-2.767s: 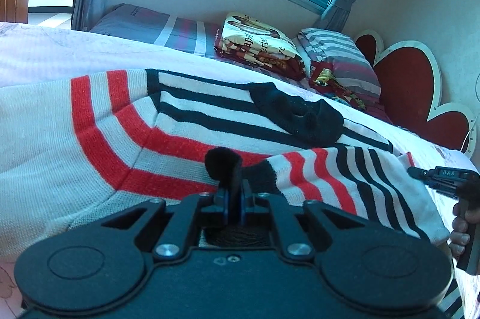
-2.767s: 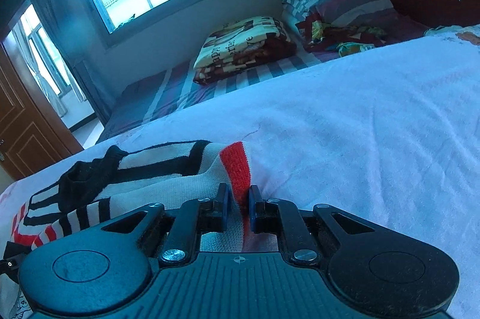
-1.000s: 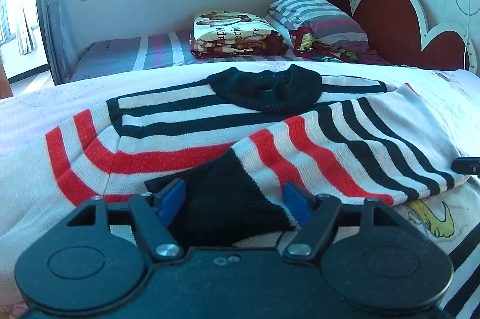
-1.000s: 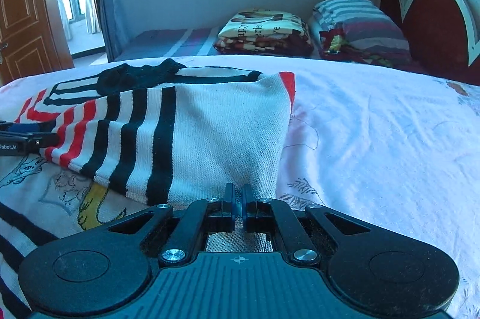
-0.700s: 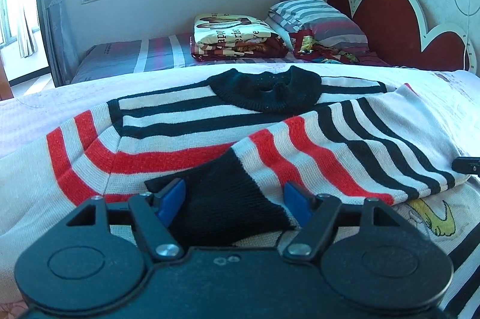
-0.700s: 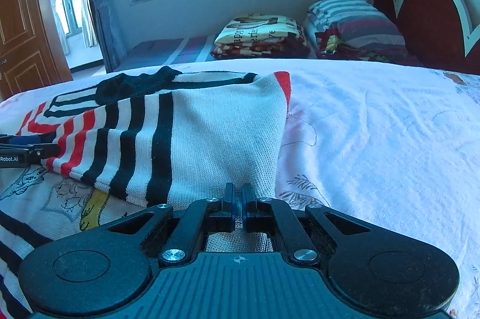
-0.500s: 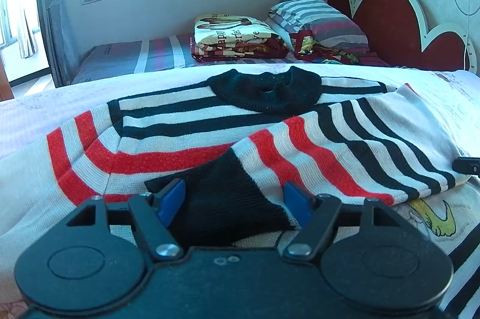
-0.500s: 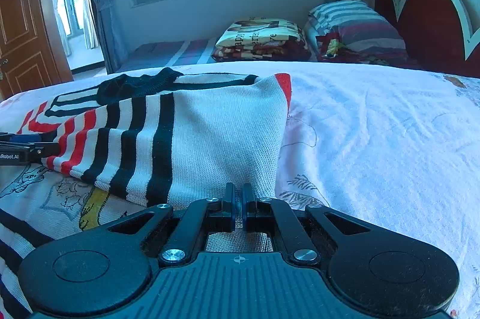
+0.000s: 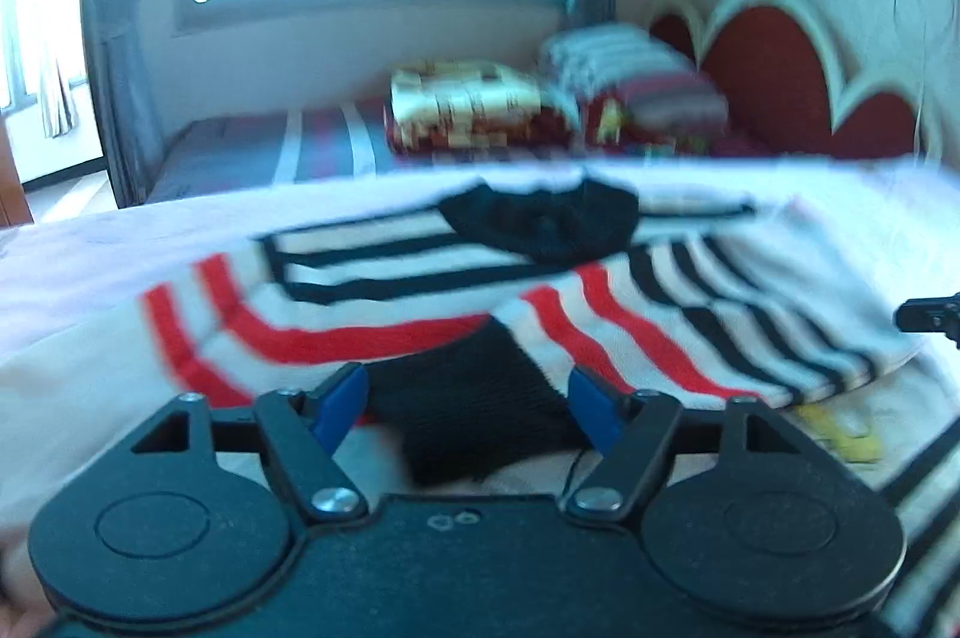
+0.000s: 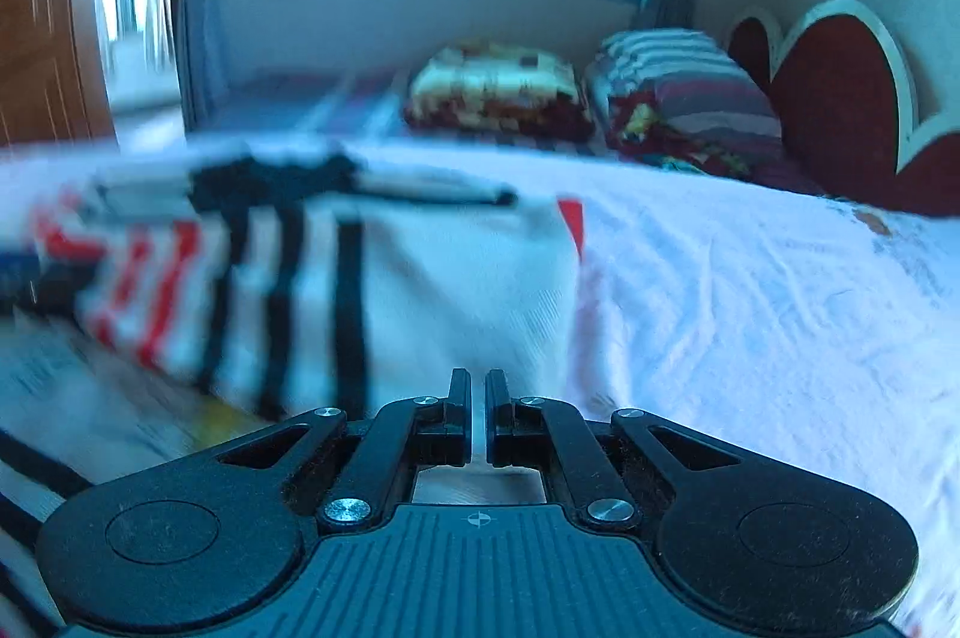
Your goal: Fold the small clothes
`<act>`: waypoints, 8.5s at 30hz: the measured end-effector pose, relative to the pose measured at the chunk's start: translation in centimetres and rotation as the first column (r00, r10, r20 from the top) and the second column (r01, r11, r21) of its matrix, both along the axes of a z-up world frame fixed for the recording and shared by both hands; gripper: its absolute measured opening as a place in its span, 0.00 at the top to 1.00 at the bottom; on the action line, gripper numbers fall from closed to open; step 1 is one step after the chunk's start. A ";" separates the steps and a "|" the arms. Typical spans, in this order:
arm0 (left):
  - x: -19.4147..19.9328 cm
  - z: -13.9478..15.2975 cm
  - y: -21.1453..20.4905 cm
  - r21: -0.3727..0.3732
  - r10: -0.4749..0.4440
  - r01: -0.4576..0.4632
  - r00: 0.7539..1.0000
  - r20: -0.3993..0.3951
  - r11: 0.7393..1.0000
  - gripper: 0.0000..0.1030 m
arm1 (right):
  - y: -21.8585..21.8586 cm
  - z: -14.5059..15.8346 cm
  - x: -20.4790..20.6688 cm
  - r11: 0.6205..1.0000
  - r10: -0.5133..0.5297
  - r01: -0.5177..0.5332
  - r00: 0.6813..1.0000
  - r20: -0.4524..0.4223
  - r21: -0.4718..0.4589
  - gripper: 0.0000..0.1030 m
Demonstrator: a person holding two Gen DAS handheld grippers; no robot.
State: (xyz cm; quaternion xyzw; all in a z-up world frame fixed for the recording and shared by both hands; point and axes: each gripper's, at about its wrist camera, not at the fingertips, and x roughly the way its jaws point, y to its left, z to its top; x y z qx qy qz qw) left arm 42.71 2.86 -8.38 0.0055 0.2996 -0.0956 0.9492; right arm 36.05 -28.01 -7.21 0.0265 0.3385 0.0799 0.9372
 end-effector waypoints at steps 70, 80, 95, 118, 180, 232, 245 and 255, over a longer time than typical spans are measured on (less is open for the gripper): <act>5.0 -0.7 -4.1 -0.149 -0.083 0.061 0.985 -0.149 0.987 0.78 | -3.5 0.0 -0.5 0.939 -0.140 0.159 0.987 -0.082 0.306 0.98; -4.7 2.6 0.1 -0.063 0.060 -0.054 0.994 0.088 0.997 0.40 | 2.3 1.3 2.1 0.898 0.005 0.008 1.000 -0.027 0.441 0.35; -5.9 -0.8 9.2 -0.028 0.207 -0.208 0.978 -0.028 0.978 0.36 | 11.2 -1.5 9.0 0.901 0.143 -0.049 0.972 -0.188 0.432 0.92; -5.1 -1.2 10.6 -0.128 0.193 -0.195 0.981 -0.034 0.972 0.75 | 6.4 0.2 4.9 0.947 0.022 0.006 0.996 -0.081 0.322 0.94; 6.2 -2.0 2.4 -0.038 -0.155 0.152 0.980 -0.127 0.988 0.47 | 17.5 -4.1 10.3 0.996 0.087 -0.087 0.996 -0.031 0.015 0.76; 1.1 -2.3 1.3 -0.028 -0.019 0.015 0.993 -0.115 0.999 0.42 | 12.2 -2.8 3.6 0.999 -0.033 0.034 0.998 -0.051 0.023 0.87; 0.5 -2.5 0.0 0.028 0.086 -0.084 0.991 -0.105 0.996 0.40 | 8.0 -3.4 4.0 0.999 0.024 -0.023 0.999 -0.048 0.027 0.87; 0.1 -2.6 -1.0 0.076 0.134 -0.127 0.987 -0.084 0.989 0.39 | 7.1 -3.7 4.4 0.995 0.096 -0.095 0.995 -0.040 0.033 0.87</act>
